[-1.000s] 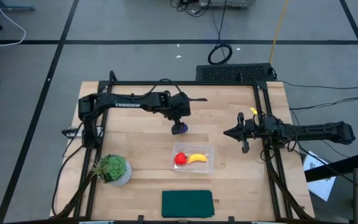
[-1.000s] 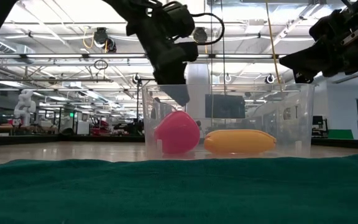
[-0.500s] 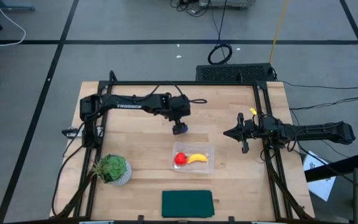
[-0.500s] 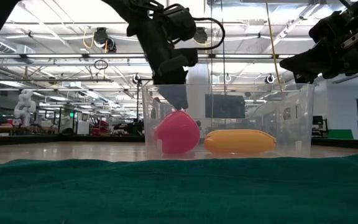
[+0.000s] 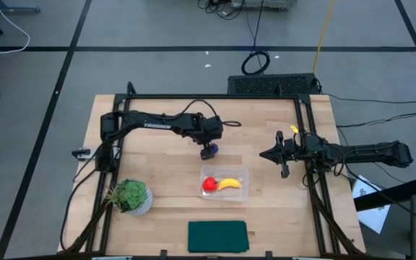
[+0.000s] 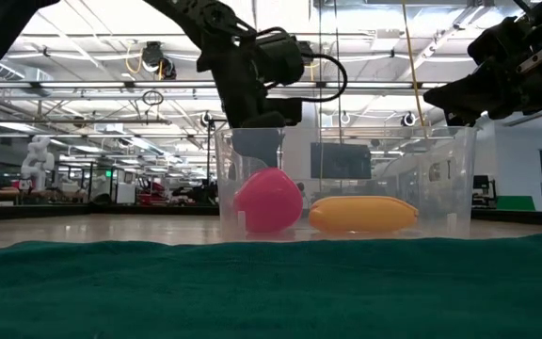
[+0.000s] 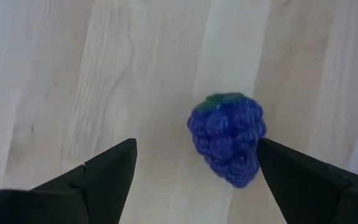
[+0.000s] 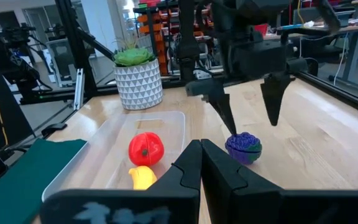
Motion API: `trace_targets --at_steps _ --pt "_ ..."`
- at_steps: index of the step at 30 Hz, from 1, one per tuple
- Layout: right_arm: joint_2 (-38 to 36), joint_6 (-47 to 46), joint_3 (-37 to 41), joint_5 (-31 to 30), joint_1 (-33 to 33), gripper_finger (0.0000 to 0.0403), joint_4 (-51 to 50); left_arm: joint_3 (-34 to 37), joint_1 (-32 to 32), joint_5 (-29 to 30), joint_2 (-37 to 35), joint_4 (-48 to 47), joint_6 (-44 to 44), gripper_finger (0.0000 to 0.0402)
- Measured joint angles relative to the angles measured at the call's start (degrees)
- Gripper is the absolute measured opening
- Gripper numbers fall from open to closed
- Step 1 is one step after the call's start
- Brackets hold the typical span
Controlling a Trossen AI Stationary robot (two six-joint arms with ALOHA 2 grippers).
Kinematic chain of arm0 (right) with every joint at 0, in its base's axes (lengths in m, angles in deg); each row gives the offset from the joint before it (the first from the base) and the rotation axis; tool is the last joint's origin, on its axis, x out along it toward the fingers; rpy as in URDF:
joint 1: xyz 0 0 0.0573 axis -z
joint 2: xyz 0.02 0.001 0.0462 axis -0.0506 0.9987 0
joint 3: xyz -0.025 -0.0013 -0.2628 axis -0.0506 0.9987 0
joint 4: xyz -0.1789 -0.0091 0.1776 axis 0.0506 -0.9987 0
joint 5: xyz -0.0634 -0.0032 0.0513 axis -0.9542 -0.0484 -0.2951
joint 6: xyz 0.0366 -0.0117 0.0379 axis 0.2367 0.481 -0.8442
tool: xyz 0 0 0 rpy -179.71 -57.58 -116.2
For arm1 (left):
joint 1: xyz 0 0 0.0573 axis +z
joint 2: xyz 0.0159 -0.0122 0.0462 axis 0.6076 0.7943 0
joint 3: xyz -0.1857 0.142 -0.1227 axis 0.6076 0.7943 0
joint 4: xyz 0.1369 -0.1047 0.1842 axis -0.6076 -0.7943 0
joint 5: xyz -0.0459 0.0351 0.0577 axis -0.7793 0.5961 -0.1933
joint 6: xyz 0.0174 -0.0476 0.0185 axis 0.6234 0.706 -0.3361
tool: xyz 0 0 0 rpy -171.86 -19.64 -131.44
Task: Pick and placing Produce into tupperware
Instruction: Put the grapes into the transparent bin
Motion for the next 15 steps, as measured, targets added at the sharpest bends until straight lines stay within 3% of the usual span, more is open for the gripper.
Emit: trace_targets --at_steps 10,15 --pt "0.0 0.01 0.0 0.13 -0.01 0.0 -0.01 -0.02 -0.58 -2.97 0.12 1.0 -0.93 0.0338" --pt "0.02 0.01 0.0 0.13 -0.01 0.0 -0.02 -0.02 -0.63 -1.68 0.12 1.79 -0.96 0.0338"
